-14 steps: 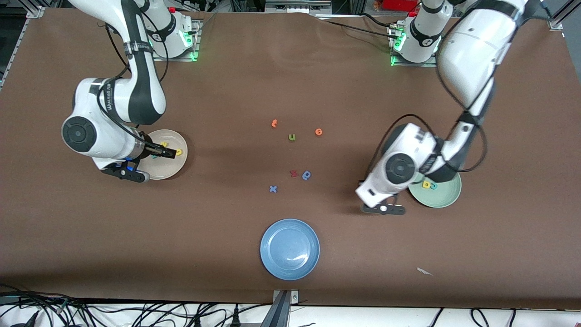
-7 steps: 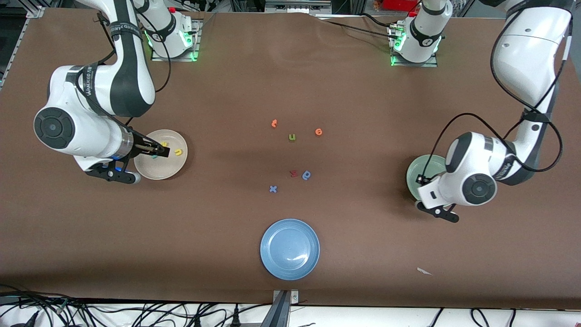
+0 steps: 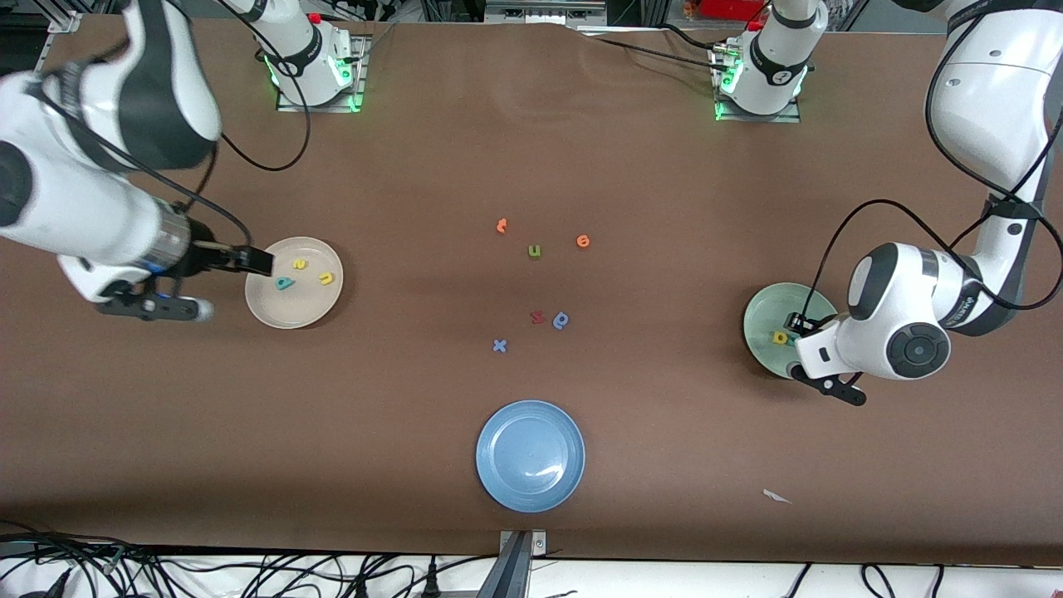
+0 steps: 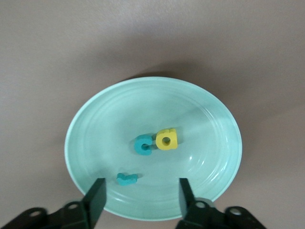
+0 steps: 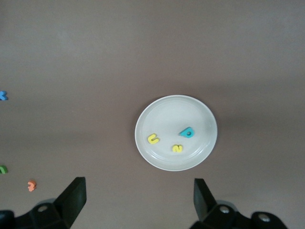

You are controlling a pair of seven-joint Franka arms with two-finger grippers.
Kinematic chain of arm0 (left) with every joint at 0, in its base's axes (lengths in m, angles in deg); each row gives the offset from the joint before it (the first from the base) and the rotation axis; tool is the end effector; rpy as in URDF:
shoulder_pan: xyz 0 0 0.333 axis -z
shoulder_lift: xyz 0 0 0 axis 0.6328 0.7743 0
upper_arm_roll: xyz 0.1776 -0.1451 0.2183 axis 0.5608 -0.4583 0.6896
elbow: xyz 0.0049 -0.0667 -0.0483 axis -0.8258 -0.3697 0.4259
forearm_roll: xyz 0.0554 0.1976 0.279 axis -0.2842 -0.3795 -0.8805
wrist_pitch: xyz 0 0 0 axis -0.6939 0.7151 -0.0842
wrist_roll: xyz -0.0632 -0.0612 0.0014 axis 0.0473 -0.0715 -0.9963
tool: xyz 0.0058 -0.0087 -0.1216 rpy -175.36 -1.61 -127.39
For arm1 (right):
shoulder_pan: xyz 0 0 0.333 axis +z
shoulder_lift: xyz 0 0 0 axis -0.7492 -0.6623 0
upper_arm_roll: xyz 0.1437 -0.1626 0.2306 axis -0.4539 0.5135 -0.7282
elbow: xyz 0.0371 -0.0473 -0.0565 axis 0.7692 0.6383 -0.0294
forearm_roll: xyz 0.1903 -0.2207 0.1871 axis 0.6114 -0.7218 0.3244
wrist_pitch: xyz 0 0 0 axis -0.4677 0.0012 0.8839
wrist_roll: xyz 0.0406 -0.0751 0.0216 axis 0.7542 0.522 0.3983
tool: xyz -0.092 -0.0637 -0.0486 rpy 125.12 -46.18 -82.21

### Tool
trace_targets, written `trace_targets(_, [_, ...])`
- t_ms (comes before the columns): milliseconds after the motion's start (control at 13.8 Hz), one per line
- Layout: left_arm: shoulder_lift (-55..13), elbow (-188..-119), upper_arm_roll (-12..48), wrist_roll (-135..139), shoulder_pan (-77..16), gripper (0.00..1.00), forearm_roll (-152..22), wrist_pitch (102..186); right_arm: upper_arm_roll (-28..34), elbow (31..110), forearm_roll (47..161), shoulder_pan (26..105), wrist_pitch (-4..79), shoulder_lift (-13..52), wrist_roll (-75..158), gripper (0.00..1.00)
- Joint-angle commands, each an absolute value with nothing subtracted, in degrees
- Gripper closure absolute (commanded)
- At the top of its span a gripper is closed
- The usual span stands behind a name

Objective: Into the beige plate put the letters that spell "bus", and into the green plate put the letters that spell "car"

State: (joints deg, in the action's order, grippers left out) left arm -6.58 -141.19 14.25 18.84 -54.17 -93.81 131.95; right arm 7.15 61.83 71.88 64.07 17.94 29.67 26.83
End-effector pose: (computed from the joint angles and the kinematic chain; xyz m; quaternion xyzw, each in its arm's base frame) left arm 0.6247 -0.0082 0.2597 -0.9656 0.1981 0.1664 0.0256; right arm 0.5665 0.0768 0.4937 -0.9970 0.0368 0.0668 0.0103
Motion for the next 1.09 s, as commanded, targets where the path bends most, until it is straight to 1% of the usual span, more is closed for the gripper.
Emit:
trace_targets(0, [-8.7,-139.3,14.2,17.6,-54.2,0.0,-92.9,128.5,2.3,65.4,70.8,56.2,17.7,36.5,31.4,0.0])
trace_targets(145, [-10.5,-139.2,14.2,15.3,-55.3,0.0,-91.9,127.2,-0.8,67.4,70.8,50.5,18.2,40.4,31.9,0.0])
trace_targets(218, [-11.8,-139.8,14.6,15.8,-56.4,0.0,-89.1,127.2,-0.8,67.4,70.8,49.5,18.1,41.6,32.8,0.0])
trace_targets(291, [-15.6,-141.6,17.1,16.2,-56.0,0.0,-84.7,127.6,-0.9,67.4,70.7,48.4,17.9,42.3,35.0,0.0])
trace_targets(363, [-19.5,-143.8,22.0,16.8,-53.5,0.0,-80.2,127.6,-0.9,67.7,70.6,48.1,17.4,42.6,37.1,0.0])
trace_targets(508, [-28.3,-149.0,35.0,19.0,-43.2,0.0,-74.5,127.6,-1.0,68.5,70.6,47.1,16.5,43.4,37.5,0.0])
trace_targets(581, [-32.2,-151.1,36.6,19.2,-41.8,0.0,-72.6,127.6,-1.7,68.9,70.0,47.0,16.4,43.9,37.5,0.0])
trace_targets(726, [-39.0,-152.3,37.2,18.2,-40.6,0.0,-72.5,127.2,-3.7,70.2,66.6,46.9,16.9,44.9,36.7,0.0])
trace_targets(872, [-43.3,-152.2,37.4,18.0,-38.9,0.0,-72.6,127.2,-4.1,70.3,66.5,46.4,17.3,44.9,36.6,0.0])
trace_targets(1017, [-45.7,-151.7,37.7,17.0,-37.9,0.0,-72.8,127.2,-4.1,70.4,66.6,46.4,17.2,44.9,36.6,0.0])
